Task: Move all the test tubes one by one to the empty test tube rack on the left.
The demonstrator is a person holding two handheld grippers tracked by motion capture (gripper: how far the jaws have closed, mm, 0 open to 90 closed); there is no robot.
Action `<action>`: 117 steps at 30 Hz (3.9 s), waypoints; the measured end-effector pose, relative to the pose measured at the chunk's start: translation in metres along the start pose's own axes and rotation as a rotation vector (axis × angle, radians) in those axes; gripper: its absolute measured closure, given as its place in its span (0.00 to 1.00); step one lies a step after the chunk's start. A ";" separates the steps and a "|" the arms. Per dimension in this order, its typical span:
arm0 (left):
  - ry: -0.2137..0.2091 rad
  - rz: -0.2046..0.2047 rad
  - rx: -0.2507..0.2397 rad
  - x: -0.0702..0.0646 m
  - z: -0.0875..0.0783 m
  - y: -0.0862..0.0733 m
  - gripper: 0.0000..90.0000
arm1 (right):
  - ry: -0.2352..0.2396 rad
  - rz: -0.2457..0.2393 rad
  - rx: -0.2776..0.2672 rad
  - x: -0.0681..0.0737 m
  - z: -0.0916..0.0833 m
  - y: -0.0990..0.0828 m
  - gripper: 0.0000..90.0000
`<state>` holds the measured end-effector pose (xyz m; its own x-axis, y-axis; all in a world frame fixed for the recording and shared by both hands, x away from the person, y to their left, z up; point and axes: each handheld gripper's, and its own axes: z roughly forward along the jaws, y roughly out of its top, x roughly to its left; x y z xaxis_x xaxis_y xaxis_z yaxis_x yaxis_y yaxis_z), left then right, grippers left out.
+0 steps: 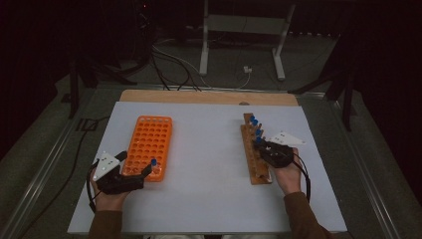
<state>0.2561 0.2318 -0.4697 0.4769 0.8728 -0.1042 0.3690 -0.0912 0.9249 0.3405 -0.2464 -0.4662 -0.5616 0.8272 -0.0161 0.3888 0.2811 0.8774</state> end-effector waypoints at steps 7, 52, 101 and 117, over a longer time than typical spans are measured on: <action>0.000 -0.002 0.014 -0.002 0.001 0.003 0.01 | 0.007 0.009 -0.003 0.000 -0.001 0.004 0.85; -0.183 0.192 -0.046 -0.079 0.030 0.057 0.01 | 0.154 -0.048 -0.046 0.037 -0.024 0.059 0.85; -0.350 0.254 0.121 -0.130 0.098 0.050 0.86 | 0.401 -0.038 -0.024 0.107 0.006 0.060 0.84; -0.313 0.186 0.124 -0.116 0.093 0.049 0.87 | 0.356 -0.022 -0.028 0.092 0.000 0.057 0.32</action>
<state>0.2934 0.0813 -0.4461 0.7585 0.6486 -0.0627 0.3375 -0.3086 0.8893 0.3111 -0.1548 -0.4178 -0.7911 0.5981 0.1283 0.3560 0.2795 0.8917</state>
